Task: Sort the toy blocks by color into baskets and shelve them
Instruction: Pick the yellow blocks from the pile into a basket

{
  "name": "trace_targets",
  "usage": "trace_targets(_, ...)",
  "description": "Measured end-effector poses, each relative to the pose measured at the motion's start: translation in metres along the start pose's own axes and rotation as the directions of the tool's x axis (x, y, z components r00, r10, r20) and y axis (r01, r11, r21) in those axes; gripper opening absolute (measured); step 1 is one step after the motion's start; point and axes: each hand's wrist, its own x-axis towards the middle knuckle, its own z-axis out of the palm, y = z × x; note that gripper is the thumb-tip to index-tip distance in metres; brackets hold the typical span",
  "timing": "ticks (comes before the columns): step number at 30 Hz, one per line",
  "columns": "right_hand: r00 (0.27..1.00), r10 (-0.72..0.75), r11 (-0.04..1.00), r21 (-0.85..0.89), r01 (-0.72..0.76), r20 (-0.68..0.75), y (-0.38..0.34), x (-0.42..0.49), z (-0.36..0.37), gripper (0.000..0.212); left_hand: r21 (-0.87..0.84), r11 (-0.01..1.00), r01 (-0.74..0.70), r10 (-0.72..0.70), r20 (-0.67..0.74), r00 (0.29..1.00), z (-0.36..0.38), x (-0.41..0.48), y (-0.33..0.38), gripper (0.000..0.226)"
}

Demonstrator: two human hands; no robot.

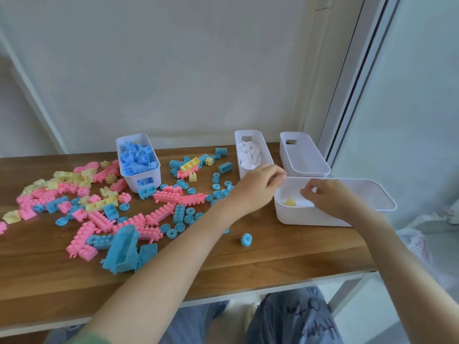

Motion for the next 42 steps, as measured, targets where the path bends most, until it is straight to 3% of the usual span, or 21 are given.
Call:
trace_targets(2,1.000,-0.002,1.000,0.017,0.002,-0.016,0.005,-0.001,-0.002,0.022,0.063,0.996,0.059,-0.048,-0.159,0.986,-0.004,0.005,-0.015,0.024)
trace_targets(4,1.000,-0.012,1.000,-0.001,0.012,-0.029,0.005,0.000,0.000,0.024,0.149,0.977,0.150,-0.117,-0.212,0.970,-0.008,0.007,-0.029,0.023)
trace_targets(8,0.998,-0.050,0.997,-0.066,0.047,-0.047,-0.001,0.003,0.003,0.026,0.299,0.921,0.249,-0.255,-0.022,0.967,-0.001,0.006,-0.045,0.033)
trace_targets(14,0.993,-0.111,0.981,-0.167,0.101,-0.050,-0.001,0.005,0.004,0.029,0.352,0.925,0.142,-0.231,0.226,0.946,0.017,0.014,-0.044,0.051)
trace_targets(21,0.988,-0.143,0.977,-0.170,0.130,-0.063,0.001,0.006,0.003,0.029,0.294,0.948,0.127,-0.172,0.133,0.976,0.030,0.031,-0.036,0.037)
trace_targets(24,0.987,-0.142,0.980,-0.152,0.130,-0.071,0.000,0.005,0.003,0.029,0.224,0.968,0.110,-0.149,0.166,0.975,0.029,0.034,-0.035,0.040)
trace_targets(27,0.987,-0.151,0.975,-0.171,0.139,-0.059,0.001,0.006,0.003,0.030,0.281,0.947,0.154,-0.216,0.205,0.955,0.029,0.035,-0.033,0.024)
trace_targets(31,0.987,-0.136,0.983,-0.137,0.125,-0.079,0.002,0.007,0.005,0.030,0.276,0.952,0.134,-0.201,0.233,0.951,0.029,0.031,-0.033,0.025)
trace_targets(33,0.989,-0.124,0.987,-0.116,0.113,-0.087,0.000,0.006,0.006,0.030,0.259,0.954,0.151,-0.202,0.185,0.962,0.023,0.027,-0.034,0.023)
trace_targets(36,0.986,-0.122,0.987,-0.120,0.108,-0.111,-0.004,0.007,0.008,0.031,0.210,0.960,0.183,-0.164,-0.104,0.981,0.007,0.021,-0.026,0.017)
trace_targets(38,0.985,-0.129,0.984,-0.138,0.112,-0.117,-0.009,0.008,0.011,0.031,0.125,0.984,0.125,-0.087,-0.272,0.958,-0.006,0.019,-0.011,0.015)
trace_targets(40,0.978,-0.163,0.975,-0.172,0.140,-0.130,-0.016,0.010,0.016,0.032,-0.003,0.999,0.039,-0.038,-0.281,0.959,-0.012,0.015,0.007,0.013)
trace_targets(42,0.969,-0.207,0.962,-0.208,0.177,-0.137,-0.023,0.013,0.022,0.030,0.029,1.000,0.009,-0.006,-0.099,0.995,-0.010,0.011,0.017,0.016)
